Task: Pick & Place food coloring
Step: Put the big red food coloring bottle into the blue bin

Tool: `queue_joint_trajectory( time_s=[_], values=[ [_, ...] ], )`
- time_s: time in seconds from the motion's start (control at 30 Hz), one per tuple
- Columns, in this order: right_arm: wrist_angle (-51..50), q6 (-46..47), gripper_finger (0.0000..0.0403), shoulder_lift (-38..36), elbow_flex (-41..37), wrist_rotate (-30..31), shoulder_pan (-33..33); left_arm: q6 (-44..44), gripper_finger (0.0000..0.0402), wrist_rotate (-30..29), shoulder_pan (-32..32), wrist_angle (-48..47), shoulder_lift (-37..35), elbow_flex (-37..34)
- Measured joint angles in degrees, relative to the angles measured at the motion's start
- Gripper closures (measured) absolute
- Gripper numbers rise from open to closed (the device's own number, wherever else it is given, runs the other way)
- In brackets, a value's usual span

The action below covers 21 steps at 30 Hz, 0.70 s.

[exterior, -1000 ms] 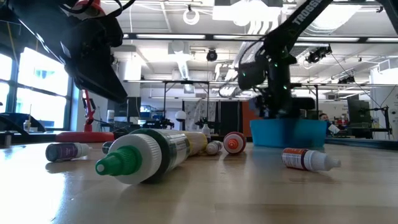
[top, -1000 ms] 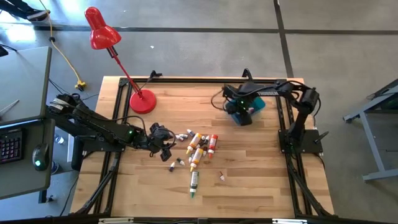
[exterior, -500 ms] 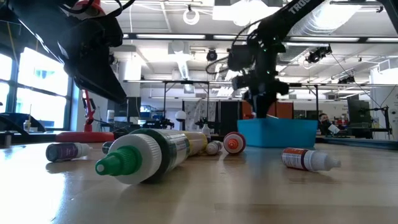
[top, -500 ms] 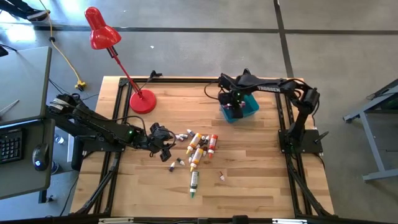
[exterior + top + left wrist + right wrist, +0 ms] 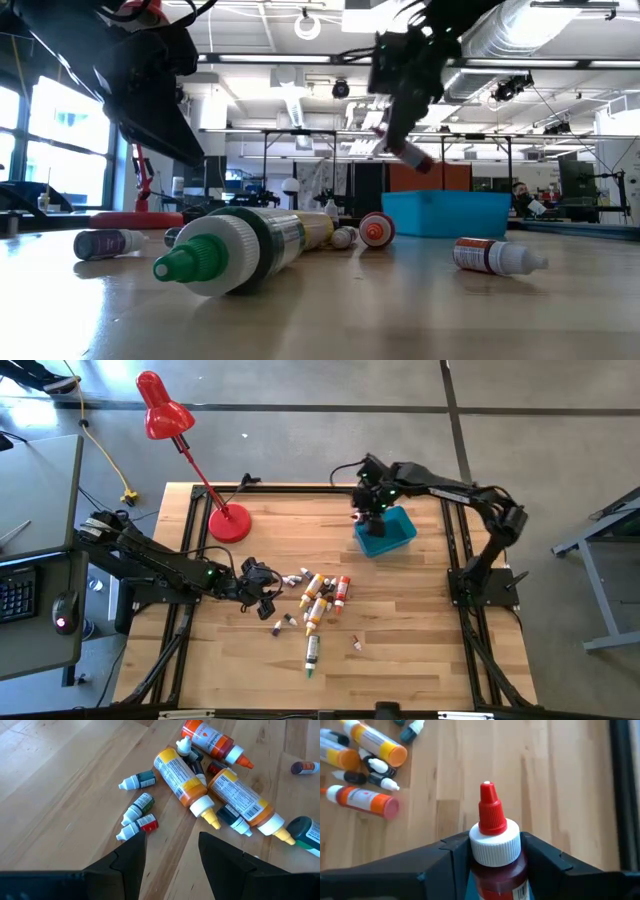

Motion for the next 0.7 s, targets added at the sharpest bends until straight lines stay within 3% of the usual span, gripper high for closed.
queue_joint_trajectory(
  time_s=[0.17, 0.37, 0.47, 0.57, 0.7],
  values=[
    [8.6, 5.6, 0.0261, -12.2, -9.1, -0.3, -2.4, 0.0, 0.0223, 0.0, 0.0, 0.4, 0.0, 0.0],
    [45.3, 17.7, 0.0245, -27.0, -31.9, 2.7, -2.4, 0.0, 0.0223, -0.3, 0.0, 0.4, 0.0, 0.0],
    [67.2, 26.8, 0.0246, -30.8, -43.6, 7.8, -1.2, 0.0, 0.0223, -0.3, 0.0, 0.4, 0.0, 0.0],
    [83.1, 33.3, 0.0254, -31.8, -53.6, 13.9, 1.0, 0.0, 0.0223, -0.3, 0.0, 0.4, 0.0, 0.0],
    [90.3, 37.3, 0.0255, -31.8, -62.6, 25.1, 4.9, 0.0, 0.0223, -0.3, 0.0, 0.4, 0.0, 0.0]
  ],
)
